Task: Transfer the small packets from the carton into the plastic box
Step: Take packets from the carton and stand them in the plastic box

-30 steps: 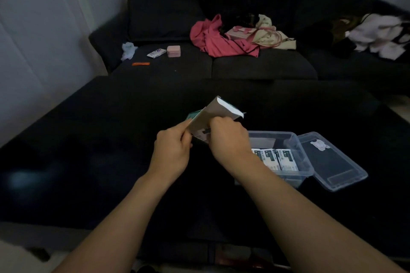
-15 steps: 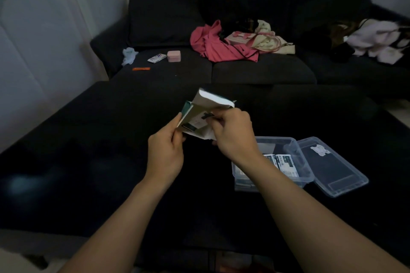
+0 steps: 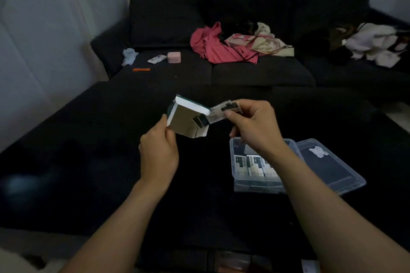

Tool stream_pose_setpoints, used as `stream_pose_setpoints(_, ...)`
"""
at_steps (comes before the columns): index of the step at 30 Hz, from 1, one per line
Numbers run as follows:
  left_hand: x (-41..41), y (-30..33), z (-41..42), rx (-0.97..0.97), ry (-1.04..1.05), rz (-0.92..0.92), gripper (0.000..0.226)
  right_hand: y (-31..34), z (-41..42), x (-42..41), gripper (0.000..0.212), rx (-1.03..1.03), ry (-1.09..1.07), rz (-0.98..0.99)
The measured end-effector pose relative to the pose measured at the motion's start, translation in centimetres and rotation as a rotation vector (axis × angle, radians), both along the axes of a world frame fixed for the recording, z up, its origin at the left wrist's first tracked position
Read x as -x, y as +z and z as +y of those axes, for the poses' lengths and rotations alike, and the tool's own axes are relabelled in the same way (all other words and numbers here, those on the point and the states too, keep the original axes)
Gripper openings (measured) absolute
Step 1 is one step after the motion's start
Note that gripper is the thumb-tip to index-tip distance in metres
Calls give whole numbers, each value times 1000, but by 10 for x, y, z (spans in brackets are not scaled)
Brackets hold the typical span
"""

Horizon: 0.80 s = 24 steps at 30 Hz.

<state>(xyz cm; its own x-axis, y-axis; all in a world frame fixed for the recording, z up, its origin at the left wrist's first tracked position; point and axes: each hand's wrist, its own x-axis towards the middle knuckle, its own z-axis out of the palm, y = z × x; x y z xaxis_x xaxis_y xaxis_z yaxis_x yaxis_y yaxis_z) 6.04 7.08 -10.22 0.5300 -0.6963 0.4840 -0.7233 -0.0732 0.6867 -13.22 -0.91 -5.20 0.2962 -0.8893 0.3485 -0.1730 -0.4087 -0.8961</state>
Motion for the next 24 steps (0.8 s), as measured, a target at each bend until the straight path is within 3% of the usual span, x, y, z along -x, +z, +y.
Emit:
stream_pose_setpoints(4, 6, 7, 2, -30, -18, -83, 30, -7, 13, -8, 18, 203, 62, 45)
stream_pose_setpoints(8, 8, 12, 4, -110, 20, -160, 23, -17, 19, -14, 23, 638, -44, 283)
stream_pose_setpoints(10, 6, 13, 6, -170, 42, -164, 27, -17, 17, -13, 25, 730, -95, 340)
stream_pose_setpoints(13, 1, 16, 7, -267, 78, -148, 37, -17, 15, -12, 24, 757, -102, 385)
stream_pose_setpoints(20, -9, 22, 9, -351, 128, -104, 31, -27, 11, -10, 19, 620, 50, 388)
stream_pose_setpoints(24, -3, 19, 7, -191, 4, -211, 23, -22, 23, -14, 23, 699, 134, 509)
